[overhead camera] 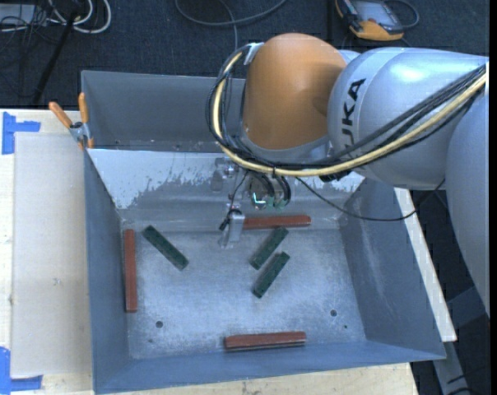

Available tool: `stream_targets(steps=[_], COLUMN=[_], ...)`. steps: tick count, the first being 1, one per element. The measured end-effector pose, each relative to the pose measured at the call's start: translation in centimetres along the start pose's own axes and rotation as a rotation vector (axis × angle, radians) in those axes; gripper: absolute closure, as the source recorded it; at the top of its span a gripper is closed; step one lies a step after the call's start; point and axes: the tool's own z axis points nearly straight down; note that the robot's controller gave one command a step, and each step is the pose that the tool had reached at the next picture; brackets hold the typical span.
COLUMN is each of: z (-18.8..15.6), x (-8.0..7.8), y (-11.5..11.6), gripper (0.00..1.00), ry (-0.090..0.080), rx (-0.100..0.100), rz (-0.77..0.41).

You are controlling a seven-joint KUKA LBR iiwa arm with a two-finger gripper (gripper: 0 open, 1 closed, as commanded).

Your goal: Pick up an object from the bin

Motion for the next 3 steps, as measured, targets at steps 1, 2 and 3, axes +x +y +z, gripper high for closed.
stream_targets(steps=[1, 2, 3], z=[-2.2, 11.6, 4.3], x=[-0.1, 1.4, 3.0], y=[2.7, 11.4, 5.8], gripper=[0.0, 0.0, 0.0], ry=[-0.011, 0.0, -0.013], rx=[-0.001, 0.0, 0.001], rz=[-0.083, -0.108, -0.046])
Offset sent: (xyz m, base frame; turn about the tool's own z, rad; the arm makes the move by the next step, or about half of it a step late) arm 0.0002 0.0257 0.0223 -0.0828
